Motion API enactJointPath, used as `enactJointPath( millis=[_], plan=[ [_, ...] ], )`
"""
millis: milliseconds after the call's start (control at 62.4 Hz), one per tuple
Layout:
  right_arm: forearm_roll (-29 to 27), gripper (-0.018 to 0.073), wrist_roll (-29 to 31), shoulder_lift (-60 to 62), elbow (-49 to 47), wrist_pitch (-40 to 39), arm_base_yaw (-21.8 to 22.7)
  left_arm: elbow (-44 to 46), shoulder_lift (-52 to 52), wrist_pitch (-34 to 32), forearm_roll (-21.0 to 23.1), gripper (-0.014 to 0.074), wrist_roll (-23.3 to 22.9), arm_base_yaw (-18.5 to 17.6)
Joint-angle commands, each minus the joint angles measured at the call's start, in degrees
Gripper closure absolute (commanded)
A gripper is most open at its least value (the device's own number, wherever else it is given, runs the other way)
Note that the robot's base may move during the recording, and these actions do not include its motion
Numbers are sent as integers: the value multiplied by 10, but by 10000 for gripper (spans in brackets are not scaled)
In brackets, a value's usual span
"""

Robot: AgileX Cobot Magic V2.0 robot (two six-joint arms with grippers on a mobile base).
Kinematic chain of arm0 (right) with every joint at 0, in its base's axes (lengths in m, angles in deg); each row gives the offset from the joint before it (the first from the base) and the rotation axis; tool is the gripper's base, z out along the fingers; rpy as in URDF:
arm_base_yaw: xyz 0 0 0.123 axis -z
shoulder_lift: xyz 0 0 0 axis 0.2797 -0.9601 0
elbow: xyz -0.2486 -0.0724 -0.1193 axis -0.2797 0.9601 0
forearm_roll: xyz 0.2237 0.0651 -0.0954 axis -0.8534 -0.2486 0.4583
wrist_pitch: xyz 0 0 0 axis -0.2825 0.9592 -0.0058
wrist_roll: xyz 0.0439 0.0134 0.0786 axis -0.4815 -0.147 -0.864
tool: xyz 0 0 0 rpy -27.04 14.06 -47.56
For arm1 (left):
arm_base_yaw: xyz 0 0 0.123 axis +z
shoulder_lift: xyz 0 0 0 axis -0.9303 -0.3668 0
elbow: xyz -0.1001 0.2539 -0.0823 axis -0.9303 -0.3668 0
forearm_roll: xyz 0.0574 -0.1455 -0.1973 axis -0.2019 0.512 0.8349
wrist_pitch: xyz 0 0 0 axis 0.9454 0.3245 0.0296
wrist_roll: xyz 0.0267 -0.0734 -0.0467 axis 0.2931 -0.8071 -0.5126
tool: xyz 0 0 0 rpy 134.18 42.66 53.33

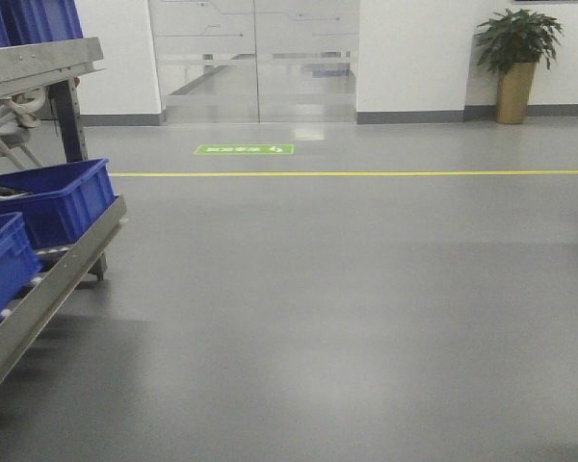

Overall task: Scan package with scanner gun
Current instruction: 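Drive the base forward along the aisle past the blue bins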

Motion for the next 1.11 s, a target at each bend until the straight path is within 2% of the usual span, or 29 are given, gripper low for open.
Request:
enactJointPath(
  millis=[0, 1090],
  plan=[
    [0, 728, 0, 1, 0, -10, -3, 1, 2, -13, -1, 707, 2, 0],
    [0, 728, 0, 1, 0, -10, -3, 1, 2, -13, -1, 707, 2, 0]
  ],
)
